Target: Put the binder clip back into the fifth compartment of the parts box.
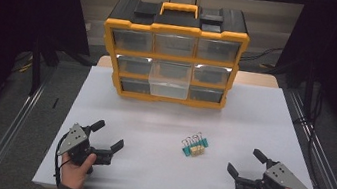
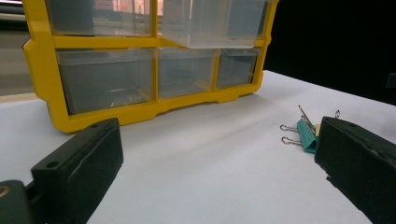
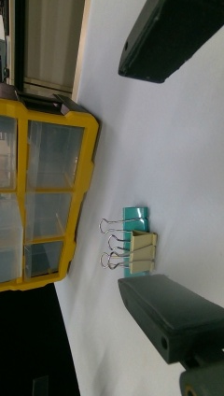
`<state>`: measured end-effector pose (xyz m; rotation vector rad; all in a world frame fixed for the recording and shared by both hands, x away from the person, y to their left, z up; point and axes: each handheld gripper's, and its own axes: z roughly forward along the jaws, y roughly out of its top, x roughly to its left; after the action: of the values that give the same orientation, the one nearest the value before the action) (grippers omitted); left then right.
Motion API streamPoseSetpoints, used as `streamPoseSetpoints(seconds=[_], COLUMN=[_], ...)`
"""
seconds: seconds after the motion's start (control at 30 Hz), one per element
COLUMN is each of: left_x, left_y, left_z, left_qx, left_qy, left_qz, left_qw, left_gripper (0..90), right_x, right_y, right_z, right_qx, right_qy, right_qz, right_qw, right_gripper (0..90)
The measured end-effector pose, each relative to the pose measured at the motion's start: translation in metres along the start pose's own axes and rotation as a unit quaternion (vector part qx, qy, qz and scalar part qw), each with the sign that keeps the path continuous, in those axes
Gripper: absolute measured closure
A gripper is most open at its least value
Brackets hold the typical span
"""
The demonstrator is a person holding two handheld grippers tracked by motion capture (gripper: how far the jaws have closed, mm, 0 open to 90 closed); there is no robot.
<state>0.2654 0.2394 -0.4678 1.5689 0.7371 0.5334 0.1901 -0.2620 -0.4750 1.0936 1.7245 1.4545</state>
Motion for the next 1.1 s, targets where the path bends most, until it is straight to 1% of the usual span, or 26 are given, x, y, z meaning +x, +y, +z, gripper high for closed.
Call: streamPoseSetpoints(seconds=[0.03,0.1,0.2,0.43,0.47,0.5,0.53,0.57,0.63,0.7,0.77,0.8,0.9,0.97,1.07,1.1], left_x=[-0.001,0.000,-0.001,-0.001,0.000,-0.001,0.000,-0.001,-0.001,-0.001,-0.002,-0.001,-0.001,-0.001,-0.002,-0.001], left_y=[0.000,-0.001,-0.001,-0.001,-0.001,-0.001,-0.001,-0.001,-0.001,-0.001,-0.001,-0.001,-0.001,-0.001,-0.001,-0.001], left_z=[0.000,0.000,0.001,0.000,0.000,0.000,0.000,0.000,0.000,-0.001,0.000,-0.001,0.000,0.000,0.000,0.000], left_qx=[0.000,0.004,0.004,0.004,0.006,0.005,0.006,0.004,0.004,0.004,0.001,0.003,0.005,0.007,0.008,0.007], left_qy=[-0.002,-0.002,-0.002,-0.001,-0.003,-0.001,-0.003,-0.003,-0.003,0.001,0.000,0.000,-0.002,-0.005,-0.004,-0.004], left_qz=[-0.007,-0.004,-0.008,-0.007,-0.004,-0.006,-0.004,-0.007,-0.006,-0.009,-0.011,-0.010,-0.006,-0.003,-0.005,-0.002], left_qw=[1.0000,1.0000,1.0000,1.0000,1.0000,1.0000,1.0000,1.0000,1.0000,1.0000,0.9999,0.9999,1.0000,1.0000,1.0000,1.0000], left_gripper=[1.3,1.3,1.3,1.3,1.3,1.3,1.3,1.3,1.3,1.3,1.3,1.3,1.3,1.3,1.4,1.4], right_x=[0.000,0.001,0.003,0.010,0.011,0.012,0.012,0.013,0.015,0.017,0.019,0.021,0.024,0.026,0.028,0.029], right_y=[0.000,0.000,0.000,0.001,0.001,0.002,0.002,0.003,0.005,0.007,0.009,0.010,0.010,0.010,0.011,0.011], right_z=[0.001,0.002,0.005,0.015,0.016,0.018,0.019,0.021,0.025,0.029,0.034,0.036,0.042,0.047,0.053,0.054], right_qx=[-0.001,0.004,0.009,0.024,0.027,0.028,0.031,0.031,0.033,0.040,0.044,0.047,0.057,0.070,0.077,0.080], right_qy=[0.001,0.002,0.002,0.008,0.009,0.009,0.010,0.009,0.010,0.014,0.014,0.014,0.015,0.016,0.016,0.017], right_qz=[-0.002,-0.002,-0.003,-0.013,-0.009,-0.010,-0.010,-0.009,-0.011,-0.014,-0.017,-0.020,-0.017,-0.018,-0.018,-0.017], right_qw=[1.0000,1.0000,1.0000,0.9996,0.9996,0.9995,0.9994,0.9995,0.9993,0.9990,0.9988,0.9986,0.9981,0.9973,0.9967,0.9966], right_gripper=[1.0,0.9,0.9,1.1,1.1,1.1,1.1,1.1,1.1,1.3,1.4,1.7,1.9,2.1,2.5,3.0])
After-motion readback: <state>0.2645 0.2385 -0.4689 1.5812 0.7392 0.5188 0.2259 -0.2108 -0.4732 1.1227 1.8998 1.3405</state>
